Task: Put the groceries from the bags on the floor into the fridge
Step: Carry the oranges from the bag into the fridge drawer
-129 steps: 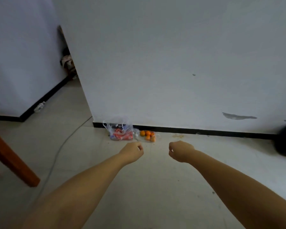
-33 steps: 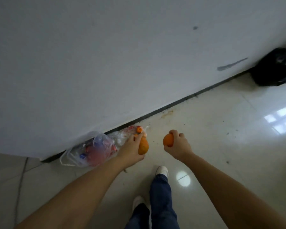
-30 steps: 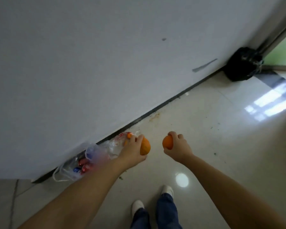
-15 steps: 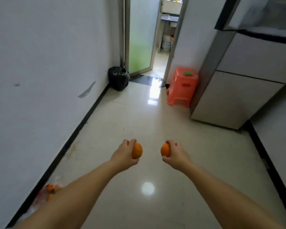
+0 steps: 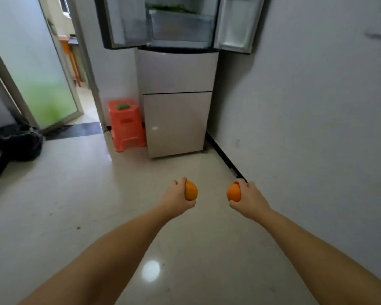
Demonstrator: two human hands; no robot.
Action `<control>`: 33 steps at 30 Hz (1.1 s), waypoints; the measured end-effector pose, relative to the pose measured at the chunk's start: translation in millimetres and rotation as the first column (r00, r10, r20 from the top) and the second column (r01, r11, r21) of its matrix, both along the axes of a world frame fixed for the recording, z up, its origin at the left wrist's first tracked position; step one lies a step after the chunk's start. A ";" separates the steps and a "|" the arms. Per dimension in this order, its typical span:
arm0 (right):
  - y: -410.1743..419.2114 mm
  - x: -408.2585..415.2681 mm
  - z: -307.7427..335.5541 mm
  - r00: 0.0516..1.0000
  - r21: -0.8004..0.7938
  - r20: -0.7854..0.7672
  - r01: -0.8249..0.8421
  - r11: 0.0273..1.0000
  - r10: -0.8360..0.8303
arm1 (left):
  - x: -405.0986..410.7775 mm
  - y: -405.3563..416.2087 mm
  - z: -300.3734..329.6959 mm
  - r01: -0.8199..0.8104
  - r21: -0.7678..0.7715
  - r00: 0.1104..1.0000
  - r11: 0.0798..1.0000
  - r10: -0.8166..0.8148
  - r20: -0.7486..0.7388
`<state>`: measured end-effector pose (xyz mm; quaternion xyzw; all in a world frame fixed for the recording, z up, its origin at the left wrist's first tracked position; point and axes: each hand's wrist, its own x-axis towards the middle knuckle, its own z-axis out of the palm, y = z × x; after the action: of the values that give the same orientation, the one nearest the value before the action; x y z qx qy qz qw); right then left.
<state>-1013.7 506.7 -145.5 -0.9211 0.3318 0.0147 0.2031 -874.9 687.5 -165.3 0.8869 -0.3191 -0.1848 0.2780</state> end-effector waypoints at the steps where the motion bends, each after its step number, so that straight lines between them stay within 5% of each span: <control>1: -14.2 -3.5 0.0 1.000 0.000 0.003 0.024 1.000 -0.024 | -1.0 -17.0 3.0 0.021 -0.012 1.000 1.000 -0.021 0.001; 10: -111.3 73.2 -2.6 1.000 -0.033 0.013 -0.010 0.999 0.011 | 81.3 -126.3 18.5 0.072 0.006 0.994 0.997 -0.072 0.086; 23: -314.1 300.0 100.8 0.946 0.066 0.312 0.067 0.996 -0.084 | 304.1 -325.2 117.8 0.082 -0.094 0.974 0.992 -0.060 0.216; 33: -443.1 489.7 150.4 0.855 -0.079 0.518 0.006 0.997 0.036 | 473.3 -455.1 163.3 0.007 -0.203 0.938 0.979 0.063 0.340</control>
<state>-524.0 63.6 5.0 -0.9007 0.2579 -0.2454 0.2489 -401.7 232.4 -2.0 0.8774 -0.3672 0.0107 0.3085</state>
